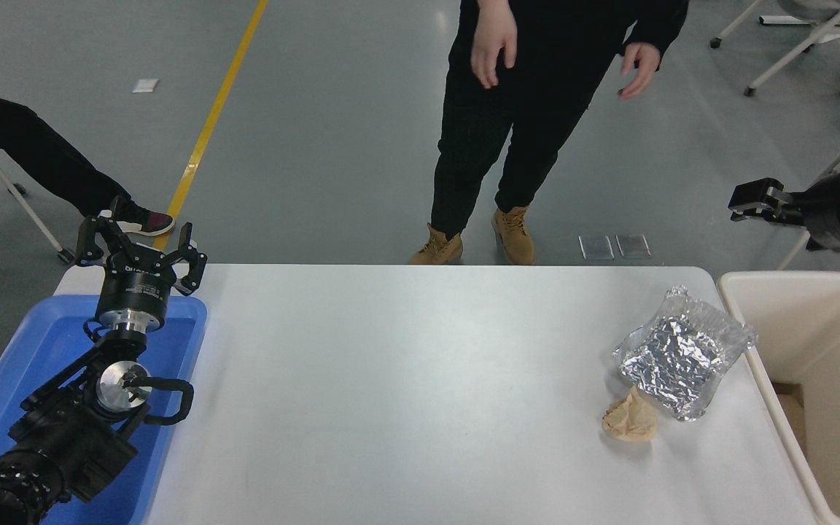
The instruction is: Pick up paper cup place in dustbin
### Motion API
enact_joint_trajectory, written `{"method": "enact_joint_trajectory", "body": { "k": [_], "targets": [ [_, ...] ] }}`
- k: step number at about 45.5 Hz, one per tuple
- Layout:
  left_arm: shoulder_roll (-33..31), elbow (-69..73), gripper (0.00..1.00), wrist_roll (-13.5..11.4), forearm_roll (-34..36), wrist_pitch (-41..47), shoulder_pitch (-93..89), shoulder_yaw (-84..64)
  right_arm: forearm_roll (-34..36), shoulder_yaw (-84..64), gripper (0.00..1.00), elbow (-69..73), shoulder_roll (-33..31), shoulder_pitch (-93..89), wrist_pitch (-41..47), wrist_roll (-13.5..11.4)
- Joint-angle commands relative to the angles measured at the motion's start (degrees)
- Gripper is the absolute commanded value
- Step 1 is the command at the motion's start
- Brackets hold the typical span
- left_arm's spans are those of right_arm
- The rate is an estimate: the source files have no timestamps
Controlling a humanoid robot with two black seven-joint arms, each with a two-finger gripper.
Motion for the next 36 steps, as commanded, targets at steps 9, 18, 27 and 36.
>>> {"method": "enact_joint_trajectory", "body": {
  "k": [9, 18, 27, 36],
  "targets": [
    [0.0, 0.0, 0.99, 0.0, 0.1, 0.0, 0.0, 0.0, 0.1, 1.3, 1.0, 5.7, 5.5, 8.5, 14.3, 0.1],
    [0.0, 0.0, 0.99, 0.0, 0.0, 0.0, 0.0, 0.0, 0.1, 1.9, 1.0, 5.6, 7.5, 8.1, 14.3, 0.1],
    [0.0, -0.1, 0.99, 0.0, 0.0, 0.0, 0.0, 0.0, 0.2, 2.3, 1.0, 5.5, 9.0, 7.3, 14.3, 0.1],
    [0.0, 0.0, 0.99, 0.0, 0.0, 0.0, 0.0, 0.0, 0.2, 2.8, 1.0, 5.5, 9.0, 6.9, 14.3, 0.1]
  ]
}}
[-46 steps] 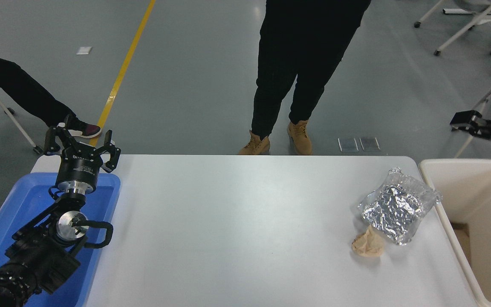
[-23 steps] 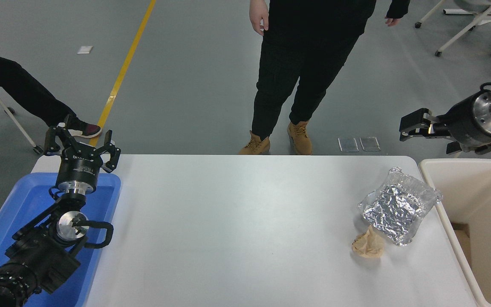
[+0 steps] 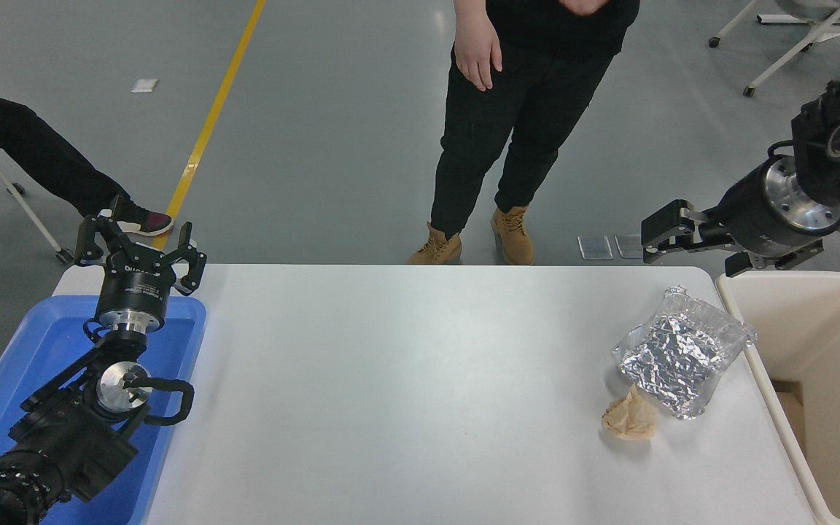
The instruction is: Pick up paper cup place in dustbin
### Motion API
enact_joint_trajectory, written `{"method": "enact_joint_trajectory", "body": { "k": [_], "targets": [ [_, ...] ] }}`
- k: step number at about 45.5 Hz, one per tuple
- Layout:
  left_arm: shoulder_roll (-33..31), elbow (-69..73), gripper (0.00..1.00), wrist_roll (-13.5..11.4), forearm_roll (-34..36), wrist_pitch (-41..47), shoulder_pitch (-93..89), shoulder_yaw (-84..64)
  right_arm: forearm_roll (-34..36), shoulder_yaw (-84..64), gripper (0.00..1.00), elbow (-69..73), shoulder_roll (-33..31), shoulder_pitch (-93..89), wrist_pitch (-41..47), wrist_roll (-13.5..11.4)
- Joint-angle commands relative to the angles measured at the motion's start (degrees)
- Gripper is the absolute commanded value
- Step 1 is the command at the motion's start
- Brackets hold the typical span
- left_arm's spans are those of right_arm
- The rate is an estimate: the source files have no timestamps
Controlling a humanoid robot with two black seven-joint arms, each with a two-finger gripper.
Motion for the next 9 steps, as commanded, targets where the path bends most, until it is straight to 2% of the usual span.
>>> {"method": "enact_joint_trajectory", "body": {
  "k": [1, 9],
  "targets": [
    [0.0, -0.1, 0.99, 0.0, 0.0, 0.0, 0.0, 0.0, 0.0, 0.5, 1.0, 0.1, 0.8, -0.4, 0.4, 0.0],
    [0.0, 0.0, 0.99, 0.0, 0.0, 0.0, 0.0, 0.0, -0.1, 0.5, 1.0, 0.1, 0.8, -0.6, 0.4, 0.0]
  ]
}}
